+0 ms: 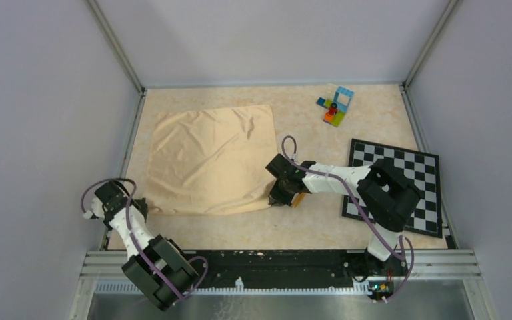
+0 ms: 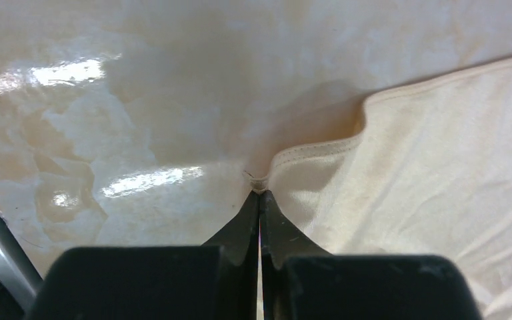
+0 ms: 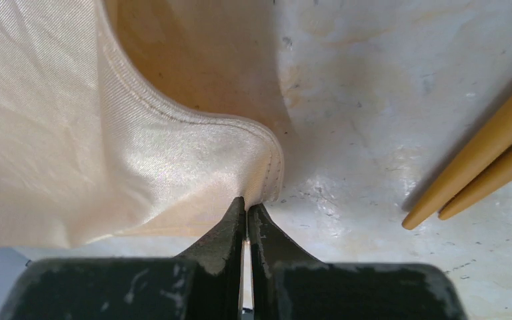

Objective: Fold the napkin into a case and place the utensils inside
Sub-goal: Pick up the flattened napkin from the center of the board, then flatten the napkin at the center of the board.

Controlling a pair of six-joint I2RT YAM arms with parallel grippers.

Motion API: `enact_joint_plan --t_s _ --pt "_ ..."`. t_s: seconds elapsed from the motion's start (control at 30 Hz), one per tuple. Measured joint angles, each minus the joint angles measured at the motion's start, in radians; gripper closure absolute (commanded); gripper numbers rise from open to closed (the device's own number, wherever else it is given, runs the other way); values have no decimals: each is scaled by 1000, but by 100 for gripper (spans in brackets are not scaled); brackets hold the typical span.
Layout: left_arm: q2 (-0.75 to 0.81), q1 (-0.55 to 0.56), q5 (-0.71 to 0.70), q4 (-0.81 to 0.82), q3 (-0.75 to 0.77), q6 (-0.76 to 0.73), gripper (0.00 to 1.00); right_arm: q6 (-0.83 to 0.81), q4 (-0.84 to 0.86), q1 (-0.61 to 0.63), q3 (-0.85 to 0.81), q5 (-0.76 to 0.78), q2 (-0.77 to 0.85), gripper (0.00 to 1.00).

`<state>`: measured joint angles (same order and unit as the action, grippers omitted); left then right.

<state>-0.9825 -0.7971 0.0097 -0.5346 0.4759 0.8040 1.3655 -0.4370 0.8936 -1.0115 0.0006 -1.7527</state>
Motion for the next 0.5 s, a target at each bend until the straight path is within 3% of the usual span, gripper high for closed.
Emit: enact_joint_plan --t_s 0.2,0.23,0.27,0.33,0.37,0.43,0.5 --pt "50 40 30 5 0 -3 100 -40 -23 -30 -13 57 5 100" --pt "38 46 43 3 0 3 96 -48 -24 -46 -13 57 5 100" --pt "25 52 56 2 -2 12 84 -58 -24 -65 -13 56 5 100" --pt "7 72 73 -4 -12 34 48 -76 -19 -97 -12 55 5 100" --pt "6 88 76 -12 -18 45 38 -94 -16 -114 -12 51 5 100" --pt "14 129 71 -31 -26 74 27 -116 -12 -141 -13 45 5 100" --pt "27 168 67 -48 -25 83 26 -140 -11 -155 -15 43 5 100"
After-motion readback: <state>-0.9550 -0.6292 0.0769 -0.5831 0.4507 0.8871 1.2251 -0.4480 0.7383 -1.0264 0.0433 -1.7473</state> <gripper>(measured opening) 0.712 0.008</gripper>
